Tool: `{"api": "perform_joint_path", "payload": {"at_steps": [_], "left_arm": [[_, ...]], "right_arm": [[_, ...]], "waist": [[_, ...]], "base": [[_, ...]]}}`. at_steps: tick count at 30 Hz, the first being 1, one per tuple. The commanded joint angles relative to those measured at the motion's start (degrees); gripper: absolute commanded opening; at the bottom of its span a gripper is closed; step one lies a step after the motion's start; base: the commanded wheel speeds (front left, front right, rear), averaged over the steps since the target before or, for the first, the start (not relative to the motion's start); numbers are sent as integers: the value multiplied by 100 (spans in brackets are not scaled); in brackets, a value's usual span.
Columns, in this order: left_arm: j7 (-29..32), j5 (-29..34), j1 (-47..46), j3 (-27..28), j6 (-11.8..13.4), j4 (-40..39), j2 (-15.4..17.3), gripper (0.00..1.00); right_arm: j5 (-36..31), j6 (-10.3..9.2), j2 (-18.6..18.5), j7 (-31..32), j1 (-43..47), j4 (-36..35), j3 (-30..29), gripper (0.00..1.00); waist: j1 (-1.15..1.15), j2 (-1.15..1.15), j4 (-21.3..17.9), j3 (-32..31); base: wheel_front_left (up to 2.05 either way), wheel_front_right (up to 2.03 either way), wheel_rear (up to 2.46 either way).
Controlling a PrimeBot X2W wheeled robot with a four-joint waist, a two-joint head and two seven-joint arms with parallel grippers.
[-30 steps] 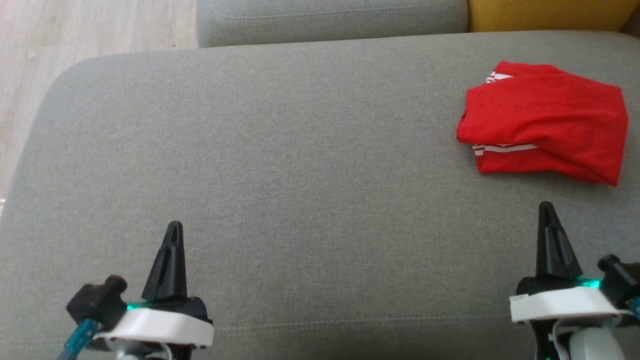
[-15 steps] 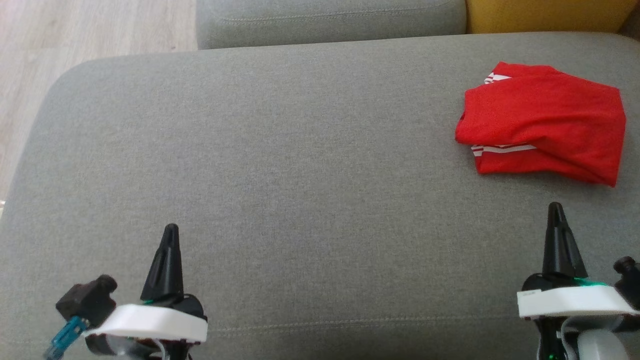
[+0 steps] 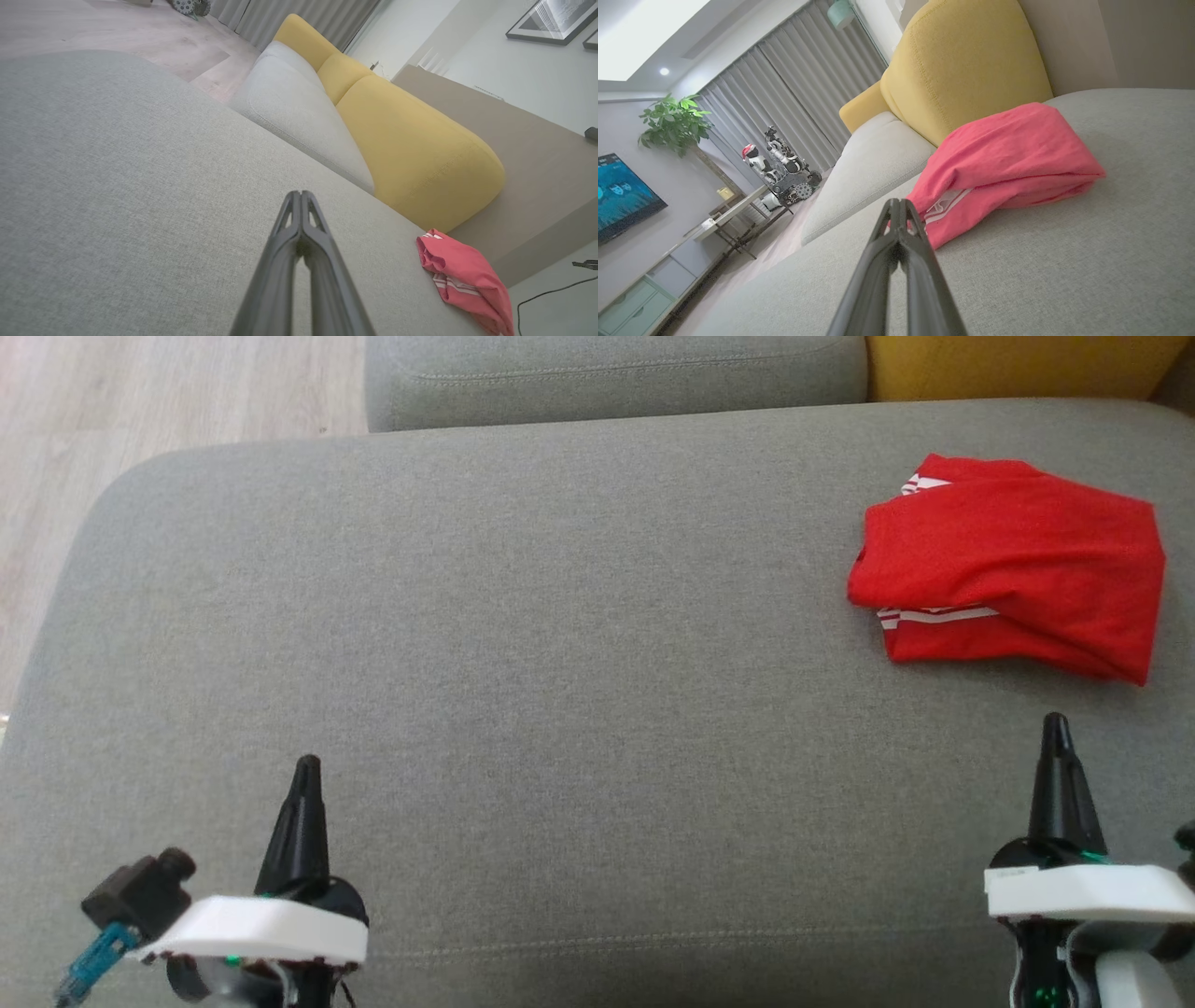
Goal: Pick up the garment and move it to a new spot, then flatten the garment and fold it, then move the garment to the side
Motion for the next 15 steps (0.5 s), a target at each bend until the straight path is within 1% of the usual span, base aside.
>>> {"api": "perform_joint_path", "payload": {"at_steps": [1,15], "left_arm": [[34,-155,-316,106,-35,-149,92,0],[227,-951,-411,208,-72,-16,120,0]], "right_arm": [[195,11,-81,42,-257,-173,1,0],[1110,15,-97,240,-292,-161,-47,0]], "waist": [[0,0,-1,-3],[0,0,-12,-28]], "base": [[0,0,0],[0,0,0]]}}
